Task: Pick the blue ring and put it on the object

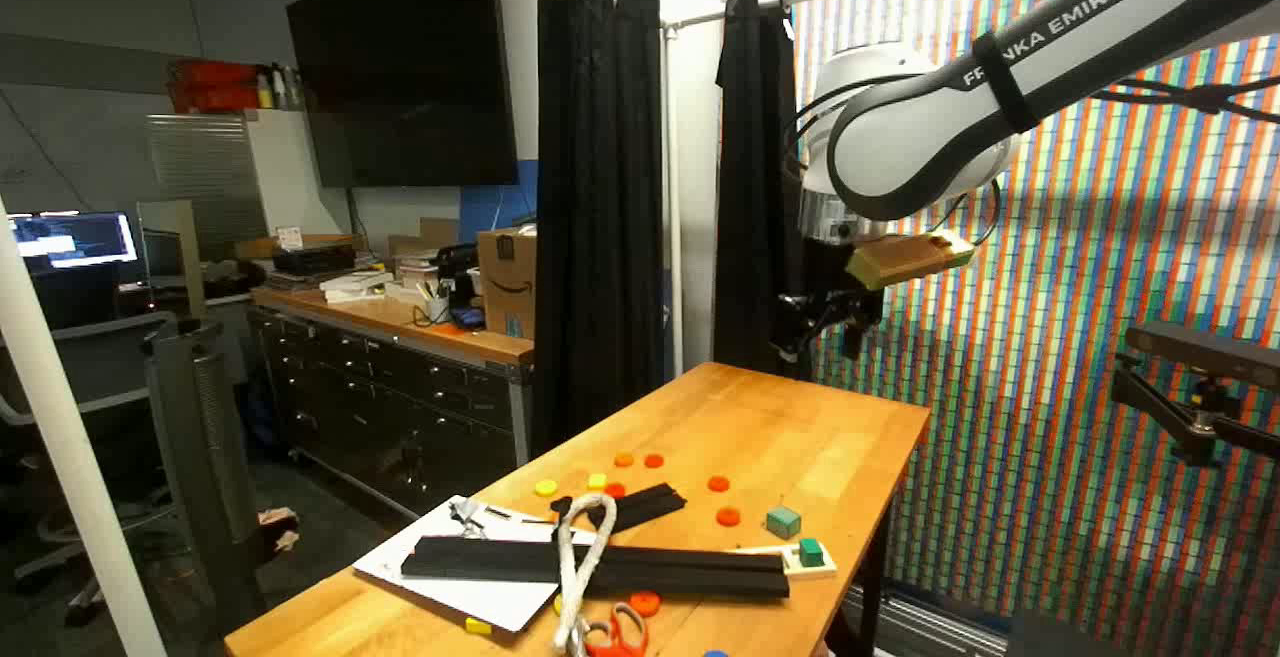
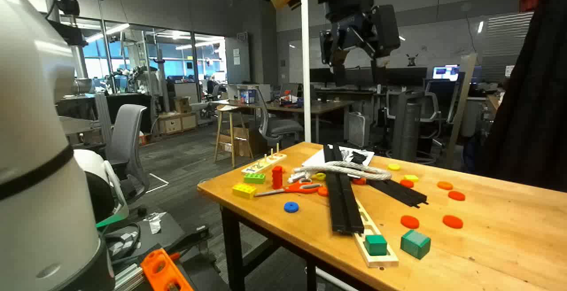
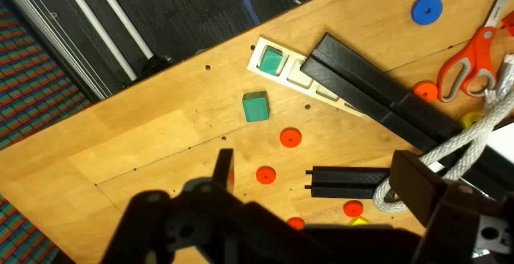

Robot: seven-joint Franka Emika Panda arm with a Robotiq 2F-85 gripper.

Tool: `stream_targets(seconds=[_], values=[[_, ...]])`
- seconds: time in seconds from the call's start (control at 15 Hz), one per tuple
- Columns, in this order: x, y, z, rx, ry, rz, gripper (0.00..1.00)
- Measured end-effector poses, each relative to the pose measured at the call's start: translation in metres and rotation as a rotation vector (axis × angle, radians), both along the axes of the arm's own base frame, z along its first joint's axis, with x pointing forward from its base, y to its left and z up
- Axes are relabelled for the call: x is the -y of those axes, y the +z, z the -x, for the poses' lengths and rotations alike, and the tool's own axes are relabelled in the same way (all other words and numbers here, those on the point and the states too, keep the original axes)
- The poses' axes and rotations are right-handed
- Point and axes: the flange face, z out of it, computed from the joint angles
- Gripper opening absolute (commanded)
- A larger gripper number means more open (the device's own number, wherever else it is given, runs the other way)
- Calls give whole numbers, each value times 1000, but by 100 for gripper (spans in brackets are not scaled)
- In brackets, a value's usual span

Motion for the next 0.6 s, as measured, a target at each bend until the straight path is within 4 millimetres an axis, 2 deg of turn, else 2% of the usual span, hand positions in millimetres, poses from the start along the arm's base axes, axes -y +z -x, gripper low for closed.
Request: stream_targets(seconds=[0.27, 0.6], values=[[0, 8, -2, 18, 0, 3, 100], [-1, 2, -2, 2, 4, 0, 100]])
